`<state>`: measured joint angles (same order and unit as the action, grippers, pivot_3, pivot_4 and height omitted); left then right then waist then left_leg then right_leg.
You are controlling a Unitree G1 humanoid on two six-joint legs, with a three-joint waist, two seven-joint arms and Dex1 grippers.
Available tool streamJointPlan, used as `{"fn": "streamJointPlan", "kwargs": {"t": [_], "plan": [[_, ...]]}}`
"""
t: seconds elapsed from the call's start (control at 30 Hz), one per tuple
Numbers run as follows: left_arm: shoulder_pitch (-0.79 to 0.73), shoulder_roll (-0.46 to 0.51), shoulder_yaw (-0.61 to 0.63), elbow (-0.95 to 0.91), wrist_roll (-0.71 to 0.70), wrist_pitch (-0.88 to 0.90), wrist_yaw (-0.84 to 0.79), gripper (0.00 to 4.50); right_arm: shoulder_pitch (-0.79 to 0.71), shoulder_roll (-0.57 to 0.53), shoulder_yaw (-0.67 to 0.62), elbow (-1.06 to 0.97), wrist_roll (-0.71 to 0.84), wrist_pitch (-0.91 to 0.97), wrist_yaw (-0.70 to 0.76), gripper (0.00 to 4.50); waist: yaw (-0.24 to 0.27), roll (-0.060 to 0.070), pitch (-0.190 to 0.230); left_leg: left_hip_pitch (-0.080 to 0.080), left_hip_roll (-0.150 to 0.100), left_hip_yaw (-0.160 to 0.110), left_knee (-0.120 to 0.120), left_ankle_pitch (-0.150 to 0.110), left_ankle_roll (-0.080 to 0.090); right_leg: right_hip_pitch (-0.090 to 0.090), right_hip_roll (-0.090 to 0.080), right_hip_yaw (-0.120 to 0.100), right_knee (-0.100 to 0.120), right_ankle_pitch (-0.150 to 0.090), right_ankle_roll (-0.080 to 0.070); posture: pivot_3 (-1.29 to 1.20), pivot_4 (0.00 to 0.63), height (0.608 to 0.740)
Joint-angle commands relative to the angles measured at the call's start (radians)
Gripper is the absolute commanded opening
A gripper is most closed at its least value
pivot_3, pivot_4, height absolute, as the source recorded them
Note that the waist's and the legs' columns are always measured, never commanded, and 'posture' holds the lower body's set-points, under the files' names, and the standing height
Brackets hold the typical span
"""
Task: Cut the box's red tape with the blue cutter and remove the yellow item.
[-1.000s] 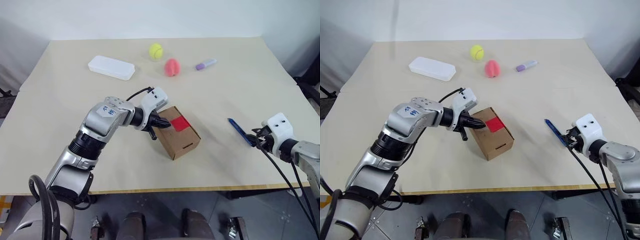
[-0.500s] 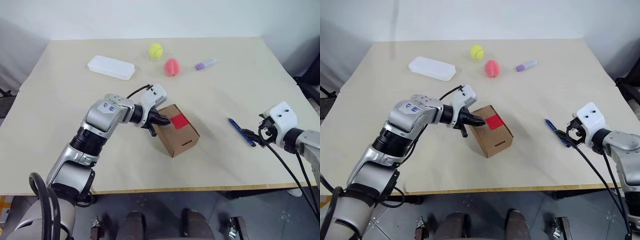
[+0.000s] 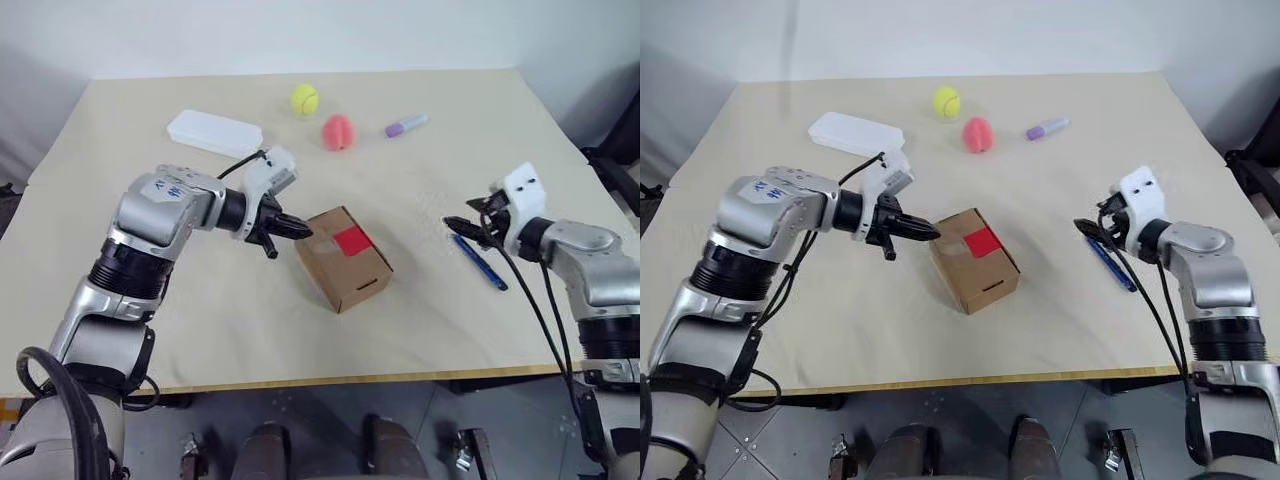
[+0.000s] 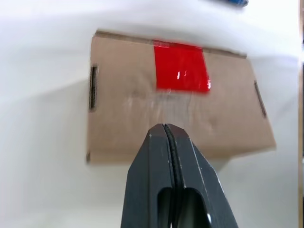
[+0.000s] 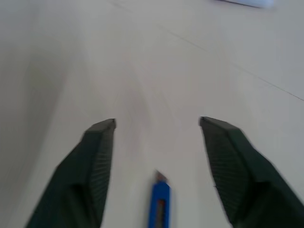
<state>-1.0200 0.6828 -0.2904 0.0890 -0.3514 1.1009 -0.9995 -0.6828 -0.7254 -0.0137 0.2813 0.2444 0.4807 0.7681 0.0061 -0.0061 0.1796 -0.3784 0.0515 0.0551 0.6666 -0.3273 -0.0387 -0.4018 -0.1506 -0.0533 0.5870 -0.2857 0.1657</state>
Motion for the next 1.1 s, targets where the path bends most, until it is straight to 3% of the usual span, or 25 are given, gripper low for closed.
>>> {"fn": "streamJointPlan", "kwargs": {"t": [0.03,0.17,0.33,0.57,0.83,1.1], "plan": [[0.061,0.034,0.016,-0.092,-0.030,0.055,-0.006,0.00,-0.052,0.013,0.040,0.018,-0.020,-0.026,0.067,1.43,-0.003,0.000,0.000,0.000,0.000,0.000,0.000,0.000,0.000,0.000,0.000,0.000,0.000,0.000,0.000,0.00,0.150,0.740],[0.152,0.017,0.040,-0.177,-0.054,0.117,0.046,0.00,-0.107,0.063,0.097,0.084,-0.040,-0.044,0.134,0.01,-0.011,0.000,0.000,0.000,0.001,0.001,0.000,0.000,0.000,-0.003,0.000,0.000,0.003,0.000,0.000,0.00,0.150,0.740],[0.232,-0.090,0.087,-0.199,-0.067,0.145,0.156,0.00,-0.150,0.137,0.159,0.156,-0.080,-0.050,0.179,0.01,-0.009,0.000,0.000,-0.002,0.001,0.002,0.001,0.000,0.000,-0.007,0.000,0.000,0.006,0.000,0.000,0.00,0.150,0.740],[0.289,-0.154,0.108,-0.187,-0.056,0.106,0.251,0.00,-0.126,0.223,0.210,-0.020,-0.060,0.115,0.171,0.01,-0.012,0.000,0.000,-0.004,0.001,0.003,0.002,0.000,-0.001,-0.010,0.000,0.000,0.008,0.000,0.000,0.00,0.150,0.740],[0.303,-0.135,0.114,-0.191,-0.070,0.100,0.254,0.00,-0.071,0.297,0.208,-0.332,0.038,0.467,0.109,0.01,-0.010,0.000,0.000,-0.004,0.002,0.003,0.002,0.000,-0.001,-0.011,0.000,0.000,0.010,0.000,0.000,0.00,0.150,0.740],[0.295,-0.057,0.116,-0.209,-0.089,0.123,0.219,0.00,0.041,0.337,0.258,-0.528,0.070,0.618,0.021,0.01,-0.012,0.000,0.000,-0.004,0.002,0.003,0.005,0.000,-0.001,-0.011,0.000,0.000,0.013,0.000,0.000,0.00,0.150,0.740]]}}
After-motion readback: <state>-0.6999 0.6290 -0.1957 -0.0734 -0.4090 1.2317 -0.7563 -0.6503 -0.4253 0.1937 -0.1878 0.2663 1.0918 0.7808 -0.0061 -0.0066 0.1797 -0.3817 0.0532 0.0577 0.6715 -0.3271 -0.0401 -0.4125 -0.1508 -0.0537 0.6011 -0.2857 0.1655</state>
